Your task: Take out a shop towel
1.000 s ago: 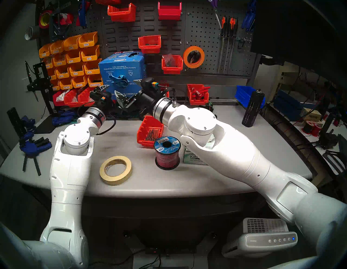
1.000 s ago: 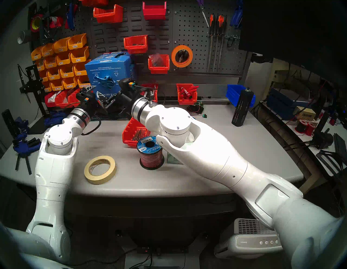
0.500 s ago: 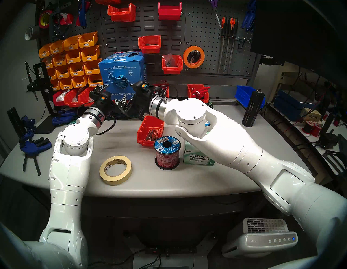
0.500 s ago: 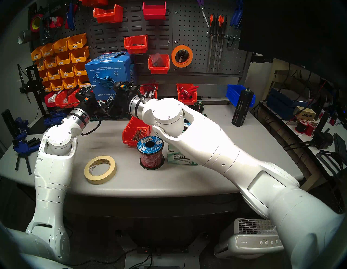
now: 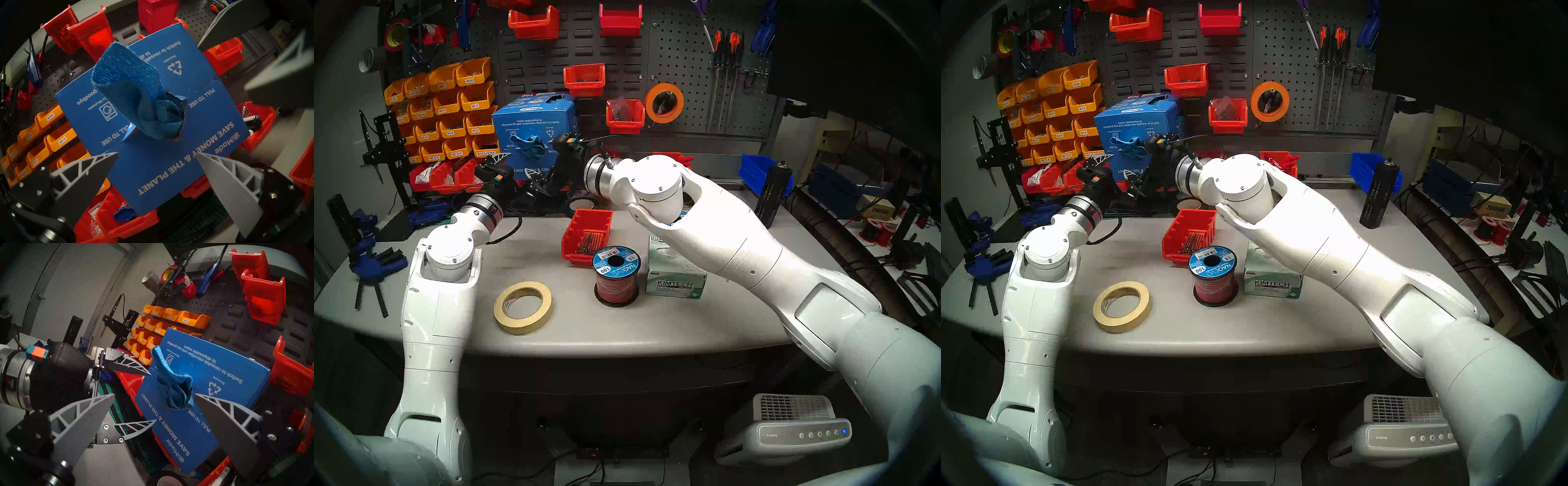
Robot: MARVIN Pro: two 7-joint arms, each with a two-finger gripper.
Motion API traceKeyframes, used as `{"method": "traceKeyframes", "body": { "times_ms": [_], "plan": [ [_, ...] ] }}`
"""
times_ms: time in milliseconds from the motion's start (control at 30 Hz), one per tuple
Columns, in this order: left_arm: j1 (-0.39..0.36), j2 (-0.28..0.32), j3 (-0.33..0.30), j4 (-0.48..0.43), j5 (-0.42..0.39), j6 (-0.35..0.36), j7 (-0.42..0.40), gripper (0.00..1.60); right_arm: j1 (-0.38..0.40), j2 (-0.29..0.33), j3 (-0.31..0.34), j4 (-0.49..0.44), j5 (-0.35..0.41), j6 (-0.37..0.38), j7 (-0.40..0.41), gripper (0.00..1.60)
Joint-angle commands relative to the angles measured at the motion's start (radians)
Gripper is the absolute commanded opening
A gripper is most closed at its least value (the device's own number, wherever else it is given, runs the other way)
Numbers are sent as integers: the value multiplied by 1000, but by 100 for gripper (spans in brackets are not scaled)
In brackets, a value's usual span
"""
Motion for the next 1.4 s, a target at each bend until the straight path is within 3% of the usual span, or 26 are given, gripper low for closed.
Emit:
{"method": "traceKeyframes", "body": {
  "times_ms": [0, 667, 1300, 1333, 1367],
  "plan": [
    [-32, 3, -2, -30, -6, -9, 1, 160, 106, -48, 6, 22, -39, -18, 23, 160],
    [-38, 6, 11, -21, -9, -4, -2, 160, 163, -93, -14, 127, -97, -54, 97, 160],
    [-72, 3, 33, 20, -7, -1, 4, 160, 173, -117, -15, 169, -118, -75, 119, 160],
    [-73, 3, 35, 22, -7, -1, 4, 160, 172, -118, -15, 172, -119, -77, 119, 152],
    [-75, 3, 36, 24, -8, -1, 4, 160, 172, -118, -15, 175, -119, -79, 120, 133]
  ]
}}
